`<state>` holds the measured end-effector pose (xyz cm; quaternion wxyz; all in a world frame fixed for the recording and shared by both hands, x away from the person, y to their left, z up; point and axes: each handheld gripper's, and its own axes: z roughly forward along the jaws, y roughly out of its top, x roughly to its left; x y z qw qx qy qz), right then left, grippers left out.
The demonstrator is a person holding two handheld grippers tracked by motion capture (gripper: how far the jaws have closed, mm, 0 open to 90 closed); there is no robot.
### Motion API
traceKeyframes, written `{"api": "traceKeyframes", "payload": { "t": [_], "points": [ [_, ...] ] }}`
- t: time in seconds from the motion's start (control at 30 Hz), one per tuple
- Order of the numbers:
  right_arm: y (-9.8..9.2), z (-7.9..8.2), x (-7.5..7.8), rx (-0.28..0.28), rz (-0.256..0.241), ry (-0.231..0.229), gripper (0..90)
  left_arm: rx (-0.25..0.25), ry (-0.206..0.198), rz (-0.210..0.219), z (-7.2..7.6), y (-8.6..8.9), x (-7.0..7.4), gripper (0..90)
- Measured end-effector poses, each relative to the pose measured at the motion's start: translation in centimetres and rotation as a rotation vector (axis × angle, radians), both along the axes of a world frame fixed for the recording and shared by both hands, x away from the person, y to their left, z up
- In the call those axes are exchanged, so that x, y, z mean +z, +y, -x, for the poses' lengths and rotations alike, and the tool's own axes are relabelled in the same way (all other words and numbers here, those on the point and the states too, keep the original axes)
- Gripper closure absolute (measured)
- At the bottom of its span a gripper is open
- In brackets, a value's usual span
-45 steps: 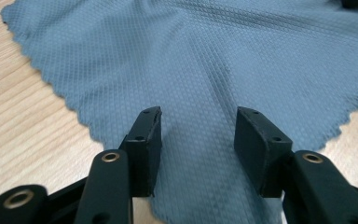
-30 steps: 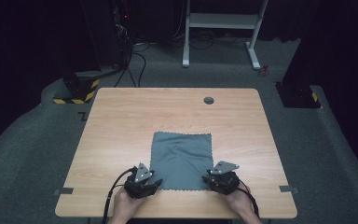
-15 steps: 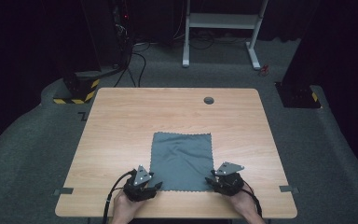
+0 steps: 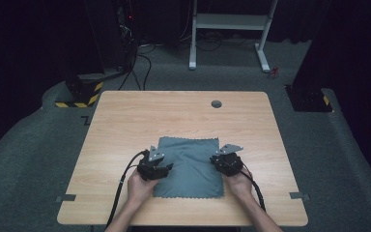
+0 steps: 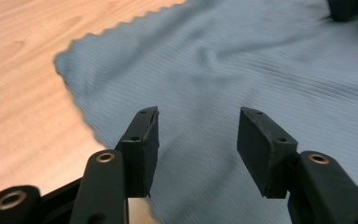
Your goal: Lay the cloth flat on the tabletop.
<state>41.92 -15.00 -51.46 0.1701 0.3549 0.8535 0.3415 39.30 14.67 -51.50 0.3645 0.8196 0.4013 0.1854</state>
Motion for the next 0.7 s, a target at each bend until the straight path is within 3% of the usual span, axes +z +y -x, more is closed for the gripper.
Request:
{"api": "traceKeyframes", "payload": {
  "t": [0.07, 0.13, 0.27, 0.33, 0.37, 0.53, 0.6, 0.7],
  "points": [
    [0.1, -0.4, -0.2, 0.005, 0.014, -0.002, 81.1, 0.01, 0.009, -0.063, -0.9, -0.2, -0.3, 49.7],
    [-0.1, -0.7, -0.1, -0.002, 0.022, 0.003, 79.6, 0.014, 0.018, -0.037, -1.6, 0.2, -0.4, 48.6],
    [-0.4, -1.1, 0.0, -0.013, 0.025, 0.012, 77.6, 0.054, 0.022, -0.069, -2.4, 1.2, -0.1, 49.1],
    [-0.6, -1.4, 0.3, -0.031, 0.018, -0.03, 78.8, 0.08, 0.027, -0.072, -3.1, 1.8, 0.0, 49.8],
    [-0.8, -1.7, 0.4, -0.05, -0.005, -0.037, 78.9, 0.104, 0.036, -0.048, -3.6, 2.2, 0.0, 50.2],
    [-0.8, -4.2, 0.7, -0.128, -0.029, 0.001, 75.4, 0.175, 0.06, -0.014, -6.3, 2.8, 0.3, 50.8],
    [-0.8, -5.1, 0.7, -0.173, -0.048, 0.013, 73.9, 0.203, 0.087, 0.006, -7.3, 2.9, 0.3, 50.7],
    [-0.6, -6.3, 0.5, -0.208, -0.06, 0.032, 71.8, 0.228, 0.102, -0.025, -8.7, 2.5, 0.1, 50.2]
  ]
}}
